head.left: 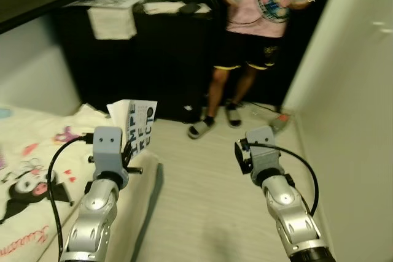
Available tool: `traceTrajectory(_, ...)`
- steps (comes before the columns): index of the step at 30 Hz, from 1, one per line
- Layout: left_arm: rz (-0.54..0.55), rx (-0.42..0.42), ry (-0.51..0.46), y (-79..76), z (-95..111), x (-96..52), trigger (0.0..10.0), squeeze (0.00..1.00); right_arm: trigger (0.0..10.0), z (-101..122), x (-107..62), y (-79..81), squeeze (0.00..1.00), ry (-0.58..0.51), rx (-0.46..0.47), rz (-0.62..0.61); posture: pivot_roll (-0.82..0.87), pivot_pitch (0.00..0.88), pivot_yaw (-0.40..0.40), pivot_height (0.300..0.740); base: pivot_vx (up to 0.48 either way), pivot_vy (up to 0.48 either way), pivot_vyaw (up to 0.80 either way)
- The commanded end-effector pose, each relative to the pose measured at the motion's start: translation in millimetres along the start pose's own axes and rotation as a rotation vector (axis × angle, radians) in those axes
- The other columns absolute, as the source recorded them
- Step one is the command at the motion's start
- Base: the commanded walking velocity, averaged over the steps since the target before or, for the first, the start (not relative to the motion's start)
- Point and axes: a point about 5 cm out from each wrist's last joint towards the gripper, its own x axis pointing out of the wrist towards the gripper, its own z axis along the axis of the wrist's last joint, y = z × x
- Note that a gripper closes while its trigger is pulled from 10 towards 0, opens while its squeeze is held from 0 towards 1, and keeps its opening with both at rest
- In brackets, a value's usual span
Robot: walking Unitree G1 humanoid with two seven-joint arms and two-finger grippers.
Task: Clean up the room
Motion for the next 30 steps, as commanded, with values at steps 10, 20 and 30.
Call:
traceTrajectory(10, 0.097, 0.05, -0.006, 17.5, -4.6, -4.3, 10.0, 0.0, 10.0, -4.3, -0.9, -4.6, 0.0, 0.016, 0.025, -0.035, -0.1, 0.067, 0.003, 0.74, 0.0, 0.0, -0.8)
traceTrajectory(20, 0.092, 0.044, -0.031, 17.5, 0.9, -5.0, 10.0, 0.0, 10.0, -7.5, -3.1, -13.3, 0.0, 0.026, 0.04, -0.074, -0.1, 0.073, 0.006, 0.74, 0.0, 0.0, -0.8)
traceTrajectory(30, 0.093, 0.048, -0.037, 19.6, 2.8, -5.2, 10.0, 0.0, 10.0, -4.7, -6.6, -11.3, 0.0, 0.012, 0.01, -0.072, -0.1, 0.102, 0.021, 0.74, 0.0, 0.0, -0.8)
